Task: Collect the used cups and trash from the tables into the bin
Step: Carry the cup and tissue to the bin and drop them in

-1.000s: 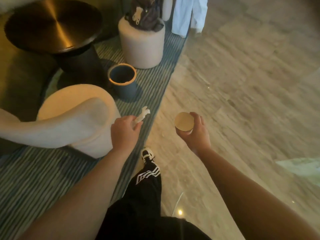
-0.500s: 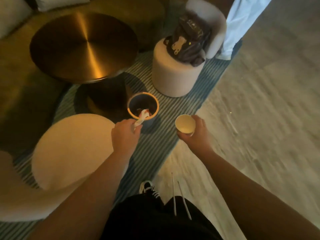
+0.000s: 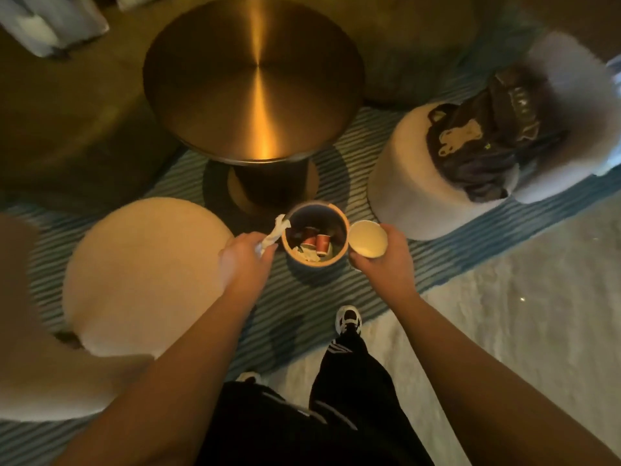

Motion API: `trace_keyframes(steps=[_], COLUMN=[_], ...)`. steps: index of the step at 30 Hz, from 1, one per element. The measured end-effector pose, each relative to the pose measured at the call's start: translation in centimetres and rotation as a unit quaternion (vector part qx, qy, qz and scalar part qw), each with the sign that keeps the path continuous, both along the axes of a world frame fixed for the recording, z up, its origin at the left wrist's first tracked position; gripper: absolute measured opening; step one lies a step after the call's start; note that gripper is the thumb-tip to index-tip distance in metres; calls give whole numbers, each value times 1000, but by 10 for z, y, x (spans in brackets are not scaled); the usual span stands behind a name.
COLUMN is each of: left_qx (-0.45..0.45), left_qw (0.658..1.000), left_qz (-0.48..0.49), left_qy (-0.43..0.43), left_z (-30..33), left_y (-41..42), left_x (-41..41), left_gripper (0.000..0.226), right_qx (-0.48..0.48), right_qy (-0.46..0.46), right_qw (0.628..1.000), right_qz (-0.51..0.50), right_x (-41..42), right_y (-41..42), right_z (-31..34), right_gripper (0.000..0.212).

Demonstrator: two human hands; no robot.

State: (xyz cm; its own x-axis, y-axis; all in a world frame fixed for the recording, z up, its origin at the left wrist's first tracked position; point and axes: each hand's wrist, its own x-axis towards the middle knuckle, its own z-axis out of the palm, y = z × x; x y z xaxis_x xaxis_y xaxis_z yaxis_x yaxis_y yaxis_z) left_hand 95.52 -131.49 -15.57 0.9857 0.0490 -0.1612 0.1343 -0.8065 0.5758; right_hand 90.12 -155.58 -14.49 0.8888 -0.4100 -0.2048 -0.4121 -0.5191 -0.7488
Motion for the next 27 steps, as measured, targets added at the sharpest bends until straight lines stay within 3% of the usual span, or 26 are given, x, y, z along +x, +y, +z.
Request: trace_keyframes(steps=[10, 16, 20, 23, 27], left_qx=[21, 50, 54, 72, 46], left_qw=[993, 988, 985, 985, 991], left_qz=[93, 51, 55, 65, 80], left_qy=[74, 137, 155, 142, 93], left_z=[-54, -173, -247, -278, -290], left_y=[-109, -138, -143, -137, -120], left_x=[49, 91, 104, 105, 99], left_gripper=[26, 34, 59, 71, 65], right_qx=[-8, -6, 11, 11, 18], right_qy=[37, 54, 74, 93, 126], right_qw=[992, 993, 991, 990, 983], right_qz=[116, 106, 109, 109, 129], right_x=[96, 131, 148, 162, 177], right_y=[-99, -103, -94, -83, -70], right_z=[-51, -160, -234, -275, -306], right_gripper=[69, 72, 75, 77, 85])
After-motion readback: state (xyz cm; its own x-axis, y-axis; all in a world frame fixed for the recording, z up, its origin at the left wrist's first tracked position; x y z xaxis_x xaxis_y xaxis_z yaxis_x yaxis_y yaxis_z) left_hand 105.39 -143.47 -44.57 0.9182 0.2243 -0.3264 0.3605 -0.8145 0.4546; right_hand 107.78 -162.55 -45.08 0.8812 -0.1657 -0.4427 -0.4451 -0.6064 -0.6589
